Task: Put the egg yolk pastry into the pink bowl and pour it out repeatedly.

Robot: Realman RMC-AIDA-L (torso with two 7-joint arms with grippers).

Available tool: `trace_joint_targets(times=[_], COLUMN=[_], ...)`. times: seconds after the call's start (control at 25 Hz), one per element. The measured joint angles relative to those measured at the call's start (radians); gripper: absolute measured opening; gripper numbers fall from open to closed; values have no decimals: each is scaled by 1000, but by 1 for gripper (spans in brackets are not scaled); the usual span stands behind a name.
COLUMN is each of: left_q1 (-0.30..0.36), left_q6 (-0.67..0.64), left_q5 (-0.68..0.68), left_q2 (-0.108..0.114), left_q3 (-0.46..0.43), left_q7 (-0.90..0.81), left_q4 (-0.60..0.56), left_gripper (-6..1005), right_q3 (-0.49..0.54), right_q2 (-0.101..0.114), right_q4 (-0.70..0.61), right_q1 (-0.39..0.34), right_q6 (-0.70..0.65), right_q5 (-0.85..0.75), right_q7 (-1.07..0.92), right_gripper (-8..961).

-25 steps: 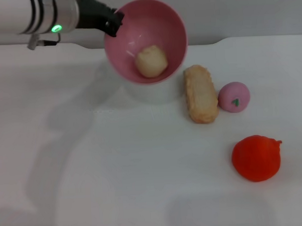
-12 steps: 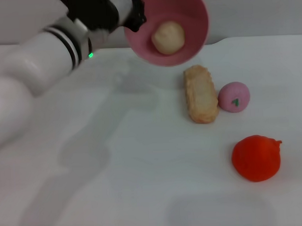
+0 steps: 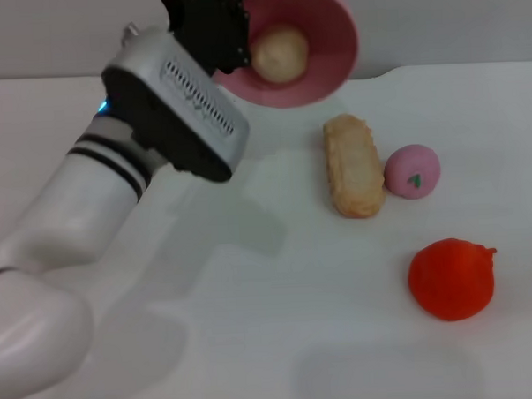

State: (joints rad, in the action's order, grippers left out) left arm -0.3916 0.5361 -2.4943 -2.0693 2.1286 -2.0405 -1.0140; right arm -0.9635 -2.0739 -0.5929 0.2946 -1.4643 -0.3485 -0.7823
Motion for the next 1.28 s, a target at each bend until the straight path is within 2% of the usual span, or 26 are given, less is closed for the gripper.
trace_joint_targets(times=[0.08,0.16,0.32,0.56,0.96,1.12,1.16,1.28], left_q1=[5,24,42,50,49,42,13,-14], left_q6=[31,139,213,251,253,222,70,-47], left_q5=[0,-1,-2,-1,5,40,133,193], left_q2=[0,1,2,2,1,1,2,2], left_q3=[7,29,46,64,67,59,16,-30], left_q7=[15,68,143,246,247,218,188,175], left_q4=[9,31,33,36,37,28,2,-10], left_gripper=[43,43,42,41,42,41,41,41], right_q3=[-1,-5,-9,-11,-11,-24,-28,-35], right_q2=[0,0,0,-1,-1,0,1,4], right_q4=[0,1,1,1,11,10,4,-40], right_q1=[2,6,10,15,17,17,17,15], right_q6=[2,7,8,8,7,7,7,7], right_q5=[0,0,0,0,-4,-18,-28,-104], right_q7=[0,0,0,-11,-19,-39,-48,-98], right_gripper=[664,664,666,665,663,662,662,661])
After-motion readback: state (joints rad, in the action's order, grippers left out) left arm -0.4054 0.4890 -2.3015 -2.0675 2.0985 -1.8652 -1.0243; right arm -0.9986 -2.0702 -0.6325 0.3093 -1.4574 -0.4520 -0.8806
